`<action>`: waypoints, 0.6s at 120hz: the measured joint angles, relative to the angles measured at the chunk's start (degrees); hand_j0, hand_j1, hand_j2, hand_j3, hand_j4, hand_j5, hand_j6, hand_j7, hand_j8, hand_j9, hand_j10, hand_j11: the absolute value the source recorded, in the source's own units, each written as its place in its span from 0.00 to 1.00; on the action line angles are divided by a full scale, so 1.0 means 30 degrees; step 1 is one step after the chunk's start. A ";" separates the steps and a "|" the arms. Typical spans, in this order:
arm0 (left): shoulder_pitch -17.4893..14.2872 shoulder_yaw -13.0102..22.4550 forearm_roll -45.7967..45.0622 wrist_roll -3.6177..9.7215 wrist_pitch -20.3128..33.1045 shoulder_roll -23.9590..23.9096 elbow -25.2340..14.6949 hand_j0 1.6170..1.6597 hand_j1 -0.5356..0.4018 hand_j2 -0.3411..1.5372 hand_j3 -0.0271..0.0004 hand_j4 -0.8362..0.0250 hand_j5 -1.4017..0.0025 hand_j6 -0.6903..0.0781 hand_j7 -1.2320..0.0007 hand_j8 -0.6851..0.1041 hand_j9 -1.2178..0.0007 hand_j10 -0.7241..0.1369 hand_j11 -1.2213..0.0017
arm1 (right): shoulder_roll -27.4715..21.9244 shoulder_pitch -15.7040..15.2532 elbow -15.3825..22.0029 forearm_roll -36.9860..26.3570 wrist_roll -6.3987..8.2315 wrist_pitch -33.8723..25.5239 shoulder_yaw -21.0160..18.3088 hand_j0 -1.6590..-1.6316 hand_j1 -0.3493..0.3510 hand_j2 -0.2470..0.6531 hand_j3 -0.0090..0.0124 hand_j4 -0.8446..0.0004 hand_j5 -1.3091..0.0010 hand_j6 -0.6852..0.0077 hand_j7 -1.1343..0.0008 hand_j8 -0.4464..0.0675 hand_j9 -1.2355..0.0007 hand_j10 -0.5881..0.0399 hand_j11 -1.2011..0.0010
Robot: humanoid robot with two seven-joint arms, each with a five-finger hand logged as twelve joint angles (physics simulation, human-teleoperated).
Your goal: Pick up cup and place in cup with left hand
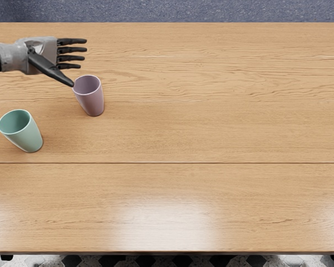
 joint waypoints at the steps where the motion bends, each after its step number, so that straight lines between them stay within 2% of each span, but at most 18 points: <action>1: 0.0000 0.0016 0.0012 0.0000 0.0000 0.0002 0.0001 0.96 0.92 0.18 0.99 0.95 0.98 0.88 0.98 0.85 0.98 0.82 0.98 | 0.0000 0.0000 0.0000 -0.0001 0.0000 0.0000 -0.0004 0.04 0.00 0.27 0.42 1.00 1.00 0.99 1.00 0.87 1.00 0.94 1.00; 24: -0.0787 0.0156 0.0641 0.0004 0.0000 -0.0388 0.0156 0.96 0.92 0.18 0.99 0.95 0.98 0.88 0.98 0.85 0.98 0.82 0.98 | 0.0000 -0.0083 0.0020 0.0013 0.0000 0.0012 -0.0037 0.04 0.00 0.27 0.42 1.00 1.00 0.99 1.00 0.87 1.00 0.94 1.00; 39: -0.1211 0.0154 0.2221 0.0019 0.0001 -0.1188 0.0746 0.96 0.92 0.18 0.99 0.95 0.98 0.88 0.98 0.85 0.98 0.82 0.98 | 0.0000 -0.0116 0.0026 0.0017 0.0000 0.0020 -0.0056 0.04 0.00 0.27 0.42 1.00 1.00 0.99 1.00 0.87 1.00 0.94 1.00; 57: -0.1782 0.0156 0.4744 0.0045 0.0001 -0.1172 0.1514 0.96 0.92 0.18 0.99 0.95 0.98 0.88 0.98 0.85 0.98 0.82 0.98 | 0.0000 -0.0123 0.0028 0.0018 0.0000 0.0027 -0.0064 0.04 0.00 0.27 0.42 1.00 1.00 0.99 1.00 0.87 1.00 0.94 1.00; 72: -0.1932 0.0165 0.6364 0.0715 0.0001 -0.1285 0.1665 0.96 0.92 0.18 0.99 0.95 0.98 0.87 0.98 0.85 0.98 0.82 0.98 | 0.0000 -0.0126 0.0028 0.0018 0.0000 0.0029 -0.0068 0.04 0.00 0.27 0.42 1.00 1.00 0.99 1.00 0.87 1.00 0.94 1.00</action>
